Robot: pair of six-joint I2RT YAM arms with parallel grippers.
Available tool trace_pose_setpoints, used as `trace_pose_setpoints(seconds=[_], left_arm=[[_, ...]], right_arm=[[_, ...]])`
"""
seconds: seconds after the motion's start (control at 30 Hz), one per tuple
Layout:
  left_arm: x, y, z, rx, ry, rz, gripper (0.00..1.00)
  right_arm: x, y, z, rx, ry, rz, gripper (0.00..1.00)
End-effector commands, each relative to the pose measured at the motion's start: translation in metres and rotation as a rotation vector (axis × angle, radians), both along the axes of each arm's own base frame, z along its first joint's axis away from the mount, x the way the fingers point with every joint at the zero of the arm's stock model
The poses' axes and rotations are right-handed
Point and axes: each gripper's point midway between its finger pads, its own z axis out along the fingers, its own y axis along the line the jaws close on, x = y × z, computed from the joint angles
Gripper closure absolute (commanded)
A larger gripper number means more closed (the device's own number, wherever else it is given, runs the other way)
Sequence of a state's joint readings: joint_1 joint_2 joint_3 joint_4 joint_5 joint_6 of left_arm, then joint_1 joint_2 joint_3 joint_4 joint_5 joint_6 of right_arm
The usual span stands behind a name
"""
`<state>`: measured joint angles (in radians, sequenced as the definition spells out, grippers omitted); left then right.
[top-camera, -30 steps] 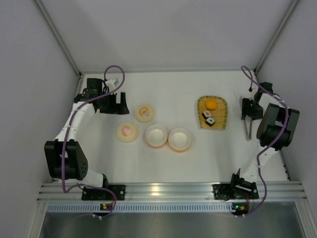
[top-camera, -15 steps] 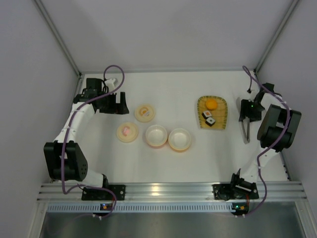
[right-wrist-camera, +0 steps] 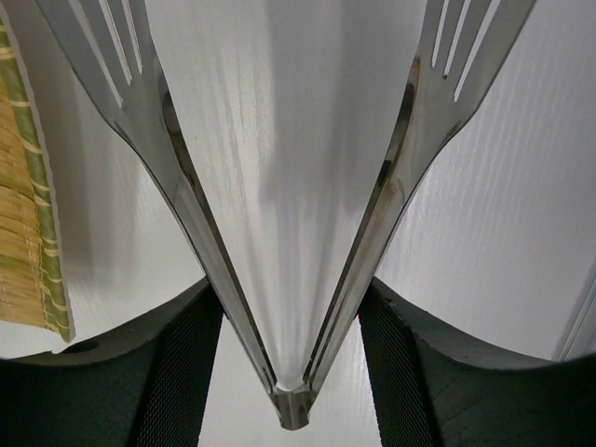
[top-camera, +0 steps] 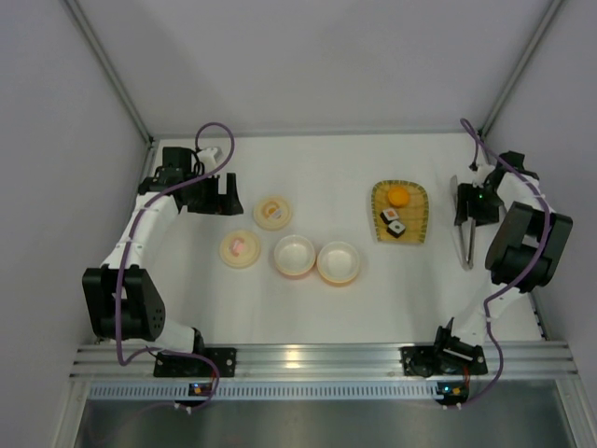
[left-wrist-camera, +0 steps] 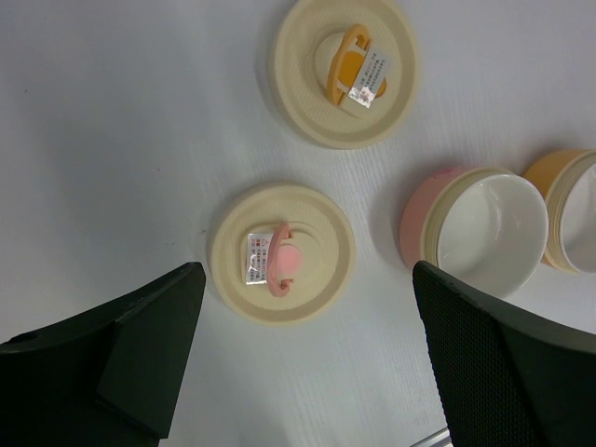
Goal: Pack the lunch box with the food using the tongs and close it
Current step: Pick up the clamp at the center of the board.
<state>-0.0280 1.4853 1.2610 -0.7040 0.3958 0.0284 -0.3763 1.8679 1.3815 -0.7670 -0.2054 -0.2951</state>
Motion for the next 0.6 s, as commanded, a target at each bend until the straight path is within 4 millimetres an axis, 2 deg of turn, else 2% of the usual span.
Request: trace_pose_setpoints(seconds=[0.0, 0.2, 0.37, 0.47, 0.57], left_arm=[[0.006, -0.001, 0.023, -0.016, -0.077, -0.007, 0.02], [0.005, 0.0, 0.022, -0.006, -0.076, -0.007, 0.02], [0.007, 0.0, 0.021, -0.01, -0.071, -0.006, 0.02], [0.008, -0.001, 0.02, -0.014, -0.067, -0.007, 0.02], [0.008, -0.001, 0.019, -0.014, -0.064, -0.007, 0.02]], right_arm=[[0.013, -0.012, -0.002, -0.027, -0.045, -0.018, 0.43], [0.022, -0.013, -0.023, -0.009, -0.03, -0.05, 0.43], [0.023, -0.01, -0.032, -0.008, -0.02, -0.046, 0.41], [0.021, -0.007, -0.035, -0.011, -0.014, -0.035, 0.36], [0.015, -0.006, -0.036, -0.02, -0.003, -0.024, 0.25]])
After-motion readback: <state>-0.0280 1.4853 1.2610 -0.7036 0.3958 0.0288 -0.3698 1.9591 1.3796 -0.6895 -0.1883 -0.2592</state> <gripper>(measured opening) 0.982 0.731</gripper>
